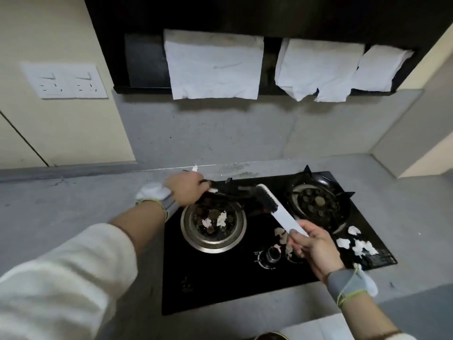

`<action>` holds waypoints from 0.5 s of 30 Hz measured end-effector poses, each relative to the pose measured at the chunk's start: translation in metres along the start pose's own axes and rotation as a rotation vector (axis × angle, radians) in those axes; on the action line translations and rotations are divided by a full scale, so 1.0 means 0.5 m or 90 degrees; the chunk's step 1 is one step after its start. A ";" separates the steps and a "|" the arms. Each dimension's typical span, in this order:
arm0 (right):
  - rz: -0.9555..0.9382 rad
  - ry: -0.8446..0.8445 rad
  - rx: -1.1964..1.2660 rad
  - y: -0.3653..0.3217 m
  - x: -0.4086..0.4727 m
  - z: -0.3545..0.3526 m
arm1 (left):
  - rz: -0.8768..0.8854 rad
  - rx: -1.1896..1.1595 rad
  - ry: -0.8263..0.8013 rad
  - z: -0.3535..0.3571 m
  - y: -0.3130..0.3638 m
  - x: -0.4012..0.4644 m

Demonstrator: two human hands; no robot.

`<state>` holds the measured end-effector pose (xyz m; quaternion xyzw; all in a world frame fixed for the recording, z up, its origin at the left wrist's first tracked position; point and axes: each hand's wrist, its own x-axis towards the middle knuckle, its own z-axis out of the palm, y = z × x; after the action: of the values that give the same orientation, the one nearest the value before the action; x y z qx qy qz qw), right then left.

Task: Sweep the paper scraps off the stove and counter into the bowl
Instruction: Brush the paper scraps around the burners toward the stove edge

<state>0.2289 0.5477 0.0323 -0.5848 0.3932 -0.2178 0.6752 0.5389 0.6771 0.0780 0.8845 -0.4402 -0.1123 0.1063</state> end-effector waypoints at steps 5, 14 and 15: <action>-0.010 -0.046 -0.477 0.051 0.020 0.030 | -0.063 -0.076 -0.061 -0.077 0.031 0.083; -0.063 -0.121 -0.794 0.066 0.082 0.191 | -0.001 -0.105 -0.142 -0.052 0.055 0.074; -0.066 -0.121 -0.814 0.071 0.075 0.204 | 0.011 -0.093 -0.140 -0.050 0.057 0.068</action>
<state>0.3256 0.5905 -0.0116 -0.9066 0.3549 0.0796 0.2142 0.5448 0.6353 0.1065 0.8530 -0.4475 -0.2391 0.1223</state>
